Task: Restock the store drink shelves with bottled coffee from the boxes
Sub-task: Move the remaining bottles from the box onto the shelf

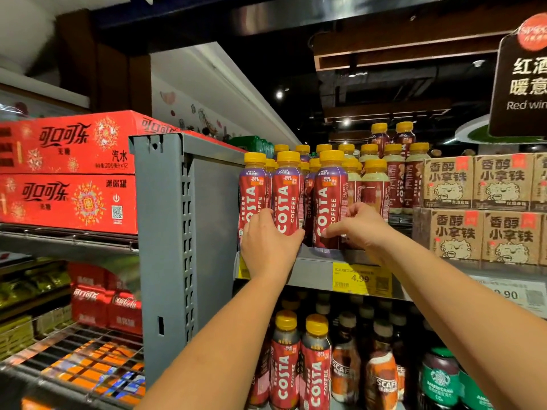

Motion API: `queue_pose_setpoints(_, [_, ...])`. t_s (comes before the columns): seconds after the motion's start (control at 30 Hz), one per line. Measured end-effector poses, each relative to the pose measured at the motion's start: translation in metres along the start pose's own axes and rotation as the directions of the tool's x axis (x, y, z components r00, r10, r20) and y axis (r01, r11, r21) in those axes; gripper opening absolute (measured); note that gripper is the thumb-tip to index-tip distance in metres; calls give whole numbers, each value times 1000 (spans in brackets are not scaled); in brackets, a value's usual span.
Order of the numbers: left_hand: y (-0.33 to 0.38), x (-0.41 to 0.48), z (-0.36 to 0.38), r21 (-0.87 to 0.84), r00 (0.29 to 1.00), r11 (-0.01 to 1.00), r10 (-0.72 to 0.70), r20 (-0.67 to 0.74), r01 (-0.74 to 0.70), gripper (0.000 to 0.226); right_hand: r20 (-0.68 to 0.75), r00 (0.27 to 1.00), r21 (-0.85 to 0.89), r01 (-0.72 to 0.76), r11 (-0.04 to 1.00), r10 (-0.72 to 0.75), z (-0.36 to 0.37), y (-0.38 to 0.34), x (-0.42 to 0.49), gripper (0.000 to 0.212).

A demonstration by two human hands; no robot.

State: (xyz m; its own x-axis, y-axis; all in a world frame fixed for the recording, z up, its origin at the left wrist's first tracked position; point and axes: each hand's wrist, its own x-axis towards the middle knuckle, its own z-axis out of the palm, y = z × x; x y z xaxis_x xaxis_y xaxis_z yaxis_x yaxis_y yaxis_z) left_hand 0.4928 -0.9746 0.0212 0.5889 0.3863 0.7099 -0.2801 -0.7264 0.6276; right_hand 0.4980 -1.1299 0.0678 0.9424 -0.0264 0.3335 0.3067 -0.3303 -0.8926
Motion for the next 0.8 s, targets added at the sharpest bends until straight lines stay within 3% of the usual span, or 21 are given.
queue_pose_setpoints(0.23, [-7, -5, -1, 22, 997, 1000, -9, -71, 11, 54, -22, 1000, -8, 4, 1000, -4, -4, 4, 1, 51])
queue_pose_setpoints(0.5, [-11, -5, -4, 6, 999, 1000, 1, -54, -1, 50, 13, 999, -99, 53, 994, -52, 15, -4, -5, 47])
queue_pose_setpoints(0.8, [-10, -6, -7, -10, 1000, 1000, -20, -8, 20, 53, -60, 996, -212, 54, 976, -68, 18, -6, -11, 48])
